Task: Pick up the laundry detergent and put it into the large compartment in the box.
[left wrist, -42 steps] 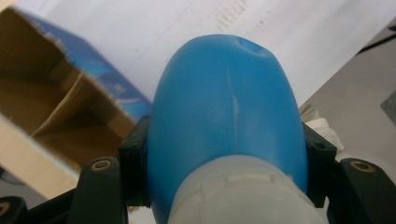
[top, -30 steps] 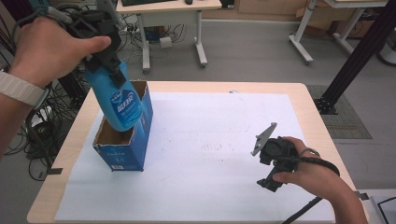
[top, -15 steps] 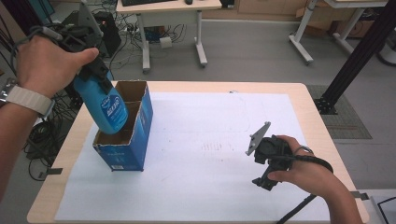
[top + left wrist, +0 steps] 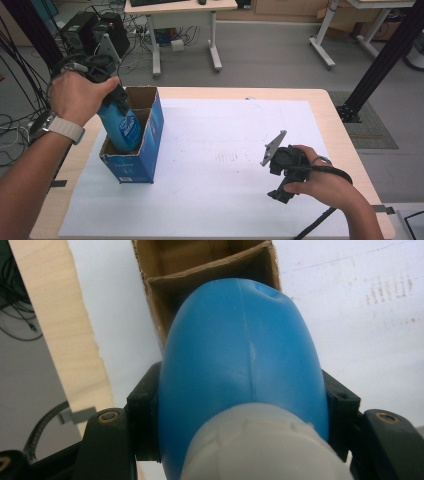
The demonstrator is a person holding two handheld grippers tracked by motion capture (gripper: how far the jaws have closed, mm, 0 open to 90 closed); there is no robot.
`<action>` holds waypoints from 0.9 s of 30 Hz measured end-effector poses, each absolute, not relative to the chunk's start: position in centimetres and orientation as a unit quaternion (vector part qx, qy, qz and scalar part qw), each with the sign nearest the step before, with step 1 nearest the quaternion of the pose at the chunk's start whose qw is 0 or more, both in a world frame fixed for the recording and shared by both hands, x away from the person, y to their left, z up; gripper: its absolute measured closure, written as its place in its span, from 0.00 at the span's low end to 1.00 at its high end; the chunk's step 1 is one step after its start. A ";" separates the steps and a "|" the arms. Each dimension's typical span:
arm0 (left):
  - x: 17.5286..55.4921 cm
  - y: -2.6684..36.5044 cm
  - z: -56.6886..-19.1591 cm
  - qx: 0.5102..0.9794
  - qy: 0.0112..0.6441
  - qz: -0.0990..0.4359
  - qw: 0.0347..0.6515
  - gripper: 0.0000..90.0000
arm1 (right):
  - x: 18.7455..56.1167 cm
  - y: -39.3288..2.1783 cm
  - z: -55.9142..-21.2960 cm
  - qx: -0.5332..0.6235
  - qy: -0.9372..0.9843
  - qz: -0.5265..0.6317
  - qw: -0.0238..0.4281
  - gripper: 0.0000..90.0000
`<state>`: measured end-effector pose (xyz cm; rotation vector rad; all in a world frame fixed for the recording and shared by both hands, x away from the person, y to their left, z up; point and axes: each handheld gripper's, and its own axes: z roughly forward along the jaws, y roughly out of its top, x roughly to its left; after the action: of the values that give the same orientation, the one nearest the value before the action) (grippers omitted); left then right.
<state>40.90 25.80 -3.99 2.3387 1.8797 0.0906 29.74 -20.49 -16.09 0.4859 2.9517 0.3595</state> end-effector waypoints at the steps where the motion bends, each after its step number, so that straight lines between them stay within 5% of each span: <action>1: 41.0 25.8 -4.7 0.777 0.625 0.027 0.069 0.42 | 29.8 -20.4 -16.2 0.161 0.978 0.118 0.064 0.10; 27: 42.7 24.6 -13.3 0.782 0.622 0.015 0.034 0.42 | 30.6 -19.8 -17.0 0.161 0.979 0.113 0.050 0.10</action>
<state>42.73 24.63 -13.26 2.4057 1.9111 0.0452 30.62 -19.79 -17.04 0.4915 2.9822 0.3432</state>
